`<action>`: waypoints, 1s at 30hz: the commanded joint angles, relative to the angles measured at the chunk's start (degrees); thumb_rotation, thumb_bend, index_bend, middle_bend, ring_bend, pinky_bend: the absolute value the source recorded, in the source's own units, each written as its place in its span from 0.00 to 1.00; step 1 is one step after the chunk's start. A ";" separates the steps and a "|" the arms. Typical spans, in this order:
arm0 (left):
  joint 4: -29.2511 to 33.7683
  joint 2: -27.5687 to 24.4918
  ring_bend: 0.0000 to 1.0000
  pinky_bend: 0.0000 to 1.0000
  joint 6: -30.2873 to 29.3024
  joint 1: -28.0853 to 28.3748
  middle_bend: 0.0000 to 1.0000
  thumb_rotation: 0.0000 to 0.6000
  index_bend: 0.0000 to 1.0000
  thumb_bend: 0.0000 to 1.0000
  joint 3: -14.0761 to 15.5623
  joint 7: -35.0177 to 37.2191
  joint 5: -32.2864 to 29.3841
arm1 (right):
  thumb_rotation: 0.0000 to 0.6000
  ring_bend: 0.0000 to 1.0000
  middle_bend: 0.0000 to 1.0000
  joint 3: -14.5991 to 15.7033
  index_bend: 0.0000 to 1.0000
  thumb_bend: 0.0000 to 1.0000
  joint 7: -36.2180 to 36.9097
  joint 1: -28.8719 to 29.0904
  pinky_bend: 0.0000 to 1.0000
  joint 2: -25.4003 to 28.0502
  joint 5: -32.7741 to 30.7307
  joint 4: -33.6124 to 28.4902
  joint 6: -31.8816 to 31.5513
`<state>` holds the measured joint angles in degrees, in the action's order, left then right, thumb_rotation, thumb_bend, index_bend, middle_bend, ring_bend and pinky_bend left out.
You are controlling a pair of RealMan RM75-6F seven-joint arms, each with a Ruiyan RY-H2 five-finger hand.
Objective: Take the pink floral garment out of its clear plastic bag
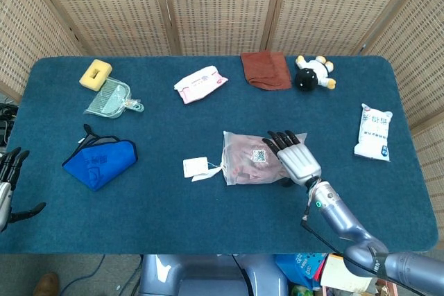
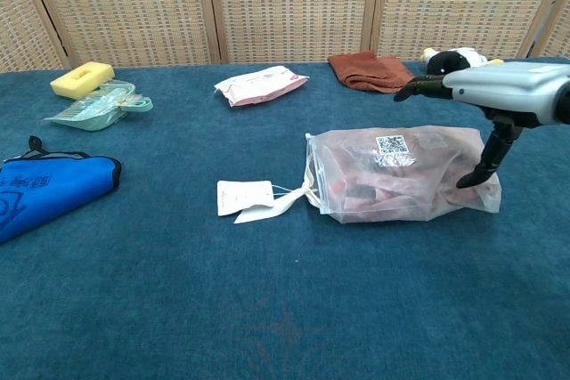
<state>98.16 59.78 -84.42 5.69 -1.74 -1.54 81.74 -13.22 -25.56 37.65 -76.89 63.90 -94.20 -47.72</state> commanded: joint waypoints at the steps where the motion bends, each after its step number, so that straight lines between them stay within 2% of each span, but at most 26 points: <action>1: 0.00 0.01 0.00 0.00 0.35 0.13 0.00 1.00 0.00 0.03 -0.21 -0.16 -0.36 | 1.00 0.00 0.00 0.05 0.00 0.00 -3.37 3.24 0.00 -2.82 -6.06 2.76 2.82; 15: -0.10 0.86 0.00 0.00 2.68 1.06 0.00 1.00 0.00 0.03 -1.08 -2.17 -2.61 | 1.00 0.00 0.00 1.35 0.00 0.00 -7.24 9.17 0.00 -7.96 -14.97 9.44 4.18; 22: -0.45 1.37 0.00 0.00 2.83 1.22 0.00 1.00 0.00 0.03 -1.57 -3.02 -3.27 | 1.00 0.01 0.02 3.19 0.00 0.00 -10.17 11.55 0.01 -10.41 -19.47 13.66 3.97; 23: -0.48 1.47 0.00 0.00 2.79 1.23 0.00 1.00 0.00 0.03 -1.61 -3.22 -3.27 | 1.00 0.02 0.04 3.52 0.00 0.00 -10.35 11.77 0.03 -10.93 -19.77 14.48 3.82; 26: -0.50 1.65 0.00 0.00 2.66 1.18 0.00 1.00 0.00 0.03 -1.68 -3.61 -3.34 | 1.00 0.17 0.19 4.22 0.05 0.02 -10.34 12.00 0.22 -12.02 -19.73 16.33 3.38; 27: -0.50 1.68 0.00 0.00 2.62 1.16 0.00 1.00 0.00 0.03 -1.69 -3.64 -3.33 | 1.00 0.23 0.24 4.40 0.10 0.08 -10.17 11.95 0.30 -12.36 -19.42 16.90 3.11; 29: -0.46 1.74 0.00 0.00 2.50 1.11 0.00 1.00 0.00 0.03 -1.73 -3.70 -3.27 | 1.00 0.33 0.32 4.82 0.21 0.27 -9.53 11.71 0.40 -13.03 -18.50 18.12 2.52; 30: -0.46 1.77 0.00 0.00 2.46 1.09 0.00 1.00 0.00 0.03 -1.73 -3.73 -3.22 | 1.00 0.37 0.36 5.00 0.27 0.39 -9.20 11.59 0.45 -13.17 -18.13 18.44 2.43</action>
<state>97.69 61.55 -81.96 6.78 -3.47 -5.27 78.51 -8.59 -35.18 49.38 -89.64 45.28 -76.22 -44.94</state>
